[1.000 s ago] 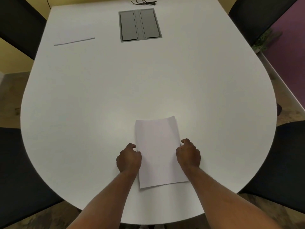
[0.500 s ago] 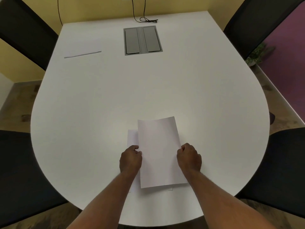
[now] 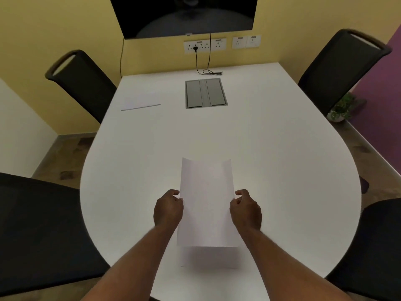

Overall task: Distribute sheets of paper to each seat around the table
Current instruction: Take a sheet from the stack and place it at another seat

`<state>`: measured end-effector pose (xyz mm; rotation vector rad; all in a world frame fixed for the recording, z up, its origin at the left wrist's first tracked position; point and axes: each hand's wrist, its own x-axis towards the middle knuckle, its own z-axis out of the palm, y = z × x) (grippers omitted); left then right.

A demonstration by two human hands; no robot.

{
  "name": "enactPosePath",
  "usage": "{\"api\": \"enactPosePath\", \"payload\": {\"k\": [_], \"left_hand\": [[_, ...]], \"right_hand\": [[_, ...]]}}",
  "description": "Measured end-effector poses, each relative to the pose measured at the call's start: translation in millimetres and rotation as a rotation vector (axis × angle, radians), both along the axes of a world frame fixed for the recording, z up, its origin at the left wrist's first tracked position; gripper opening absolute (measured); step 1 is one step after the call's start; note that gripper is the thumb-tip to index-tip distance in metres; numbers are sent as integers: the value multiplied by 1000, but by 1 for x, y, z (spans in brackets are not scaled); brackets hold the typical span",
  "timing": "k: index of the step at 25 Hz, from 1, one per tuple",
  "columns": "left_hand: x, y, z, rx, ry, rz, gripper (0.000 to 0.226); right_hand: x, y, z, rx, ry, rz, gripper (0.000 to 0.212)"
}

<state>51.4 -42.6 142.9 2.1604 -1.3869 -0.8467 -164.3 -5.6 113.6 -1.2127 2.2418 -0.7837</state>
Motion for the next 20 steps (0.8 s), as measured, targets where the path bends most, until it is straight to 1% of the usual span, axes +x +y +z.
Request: {"api": "enactPosePath", "payload": {"k": [5,11,17,20], "left_hand": [[51,-5,41,-66,-15,21,29],[142,-12,81,-153,-14,-7,30],[266,-26,105,-244,-122,-191,30],[313,-31,113,-275,-161,-258,27]], "right_hand": [[47,0,33,-63,-12,35,23],[137,4,63,-135,18,51,18],[259,11,81,-225,85,8,18],[302,9,90,-271,111,-24,20]]}}
